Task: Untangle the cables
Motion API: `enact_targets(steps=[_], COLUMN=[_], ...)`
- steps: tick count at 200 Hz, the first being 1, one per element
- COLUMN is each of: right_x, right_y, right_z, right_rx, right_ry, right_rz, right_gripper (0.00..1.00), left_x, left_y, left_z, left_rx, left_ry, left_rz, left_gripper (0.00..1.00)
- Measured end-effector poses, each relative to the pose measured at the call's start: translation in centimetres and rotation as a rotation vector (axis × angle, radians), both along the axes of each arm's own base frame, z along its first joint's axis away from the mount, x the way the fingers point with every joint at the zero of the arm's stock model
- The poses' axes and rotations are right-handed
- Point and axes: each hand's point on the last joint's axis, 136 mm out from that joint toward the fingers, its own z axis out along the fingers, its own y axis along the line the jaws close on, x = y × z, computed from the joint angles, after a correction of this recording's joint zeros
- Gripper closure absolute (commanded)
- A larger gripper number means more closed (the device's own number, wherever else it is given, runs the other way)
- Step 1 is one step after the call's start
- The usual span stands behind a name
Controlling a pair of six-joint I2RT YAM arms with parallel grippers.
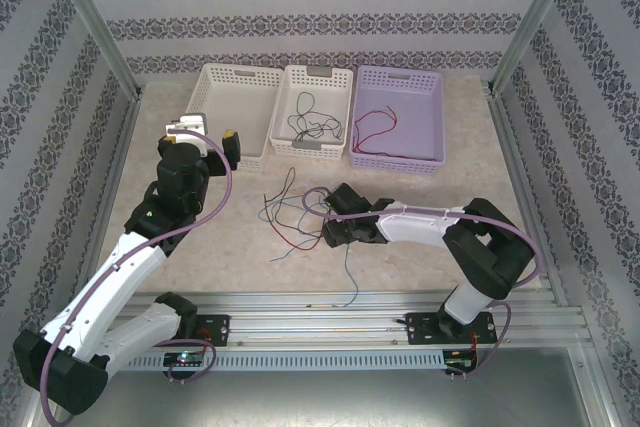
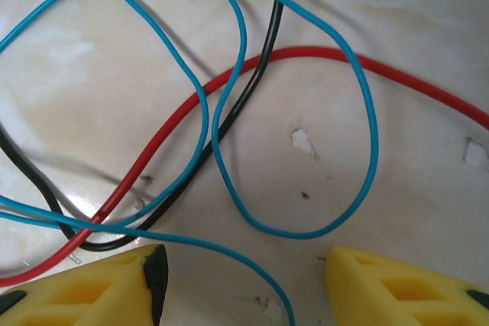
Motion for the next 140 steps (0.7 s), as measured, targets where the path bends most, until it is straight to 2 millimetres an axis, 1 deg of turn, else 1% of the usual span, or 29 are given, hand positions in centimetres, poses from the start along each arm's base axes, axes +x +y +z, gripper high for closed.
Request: enact_targets(steps=[22, 41, 76, 91, 101, 140], right_x=[0.2, 0.3, 0.6, 0.8, 0.9, 1.4], right_y=[-0.1, -0.2, -0.5, -0.4, -0.4, -0.1], right_z=[-0.3, -0.3, -0.3, -0.3, -0.3, -0.1], right_rx=[-0.024, -0.038, -0.052, -0.051, -0.048, -0.033], right_ry=[0.010, 0.010, -0.006, -0.013, -0.019, -0.035], right_rz=[-0.003, -0.007, -0.014, -0.012, -0.016, -0.012], right_gripper=[0.47, 0.56, 0.70, 0.78, 0.81, 0.97], left_x=[0.0, 0.0, -0.1, -0.1, -0.1, -0.1], left_y=[0.0, 0.0, 0.0, 0.0, 0.0, 0.0], left_z=[0.0, 0.0, 0.0, 0.0, 0.0, -0.1], left_rx=[0.001, 0.000, 0.000, 0.000, 0.000, 0.001], left_ry=[0.000, -0.001, -0.002, -0.002, -0.001, -0.001], left_rz=[-0.001, 0.000, -0.001, 0.000, -0.001, 0.000], left_gripper=[0.00, 0.00, 0.00, 0.00, 0.00, 0.00])
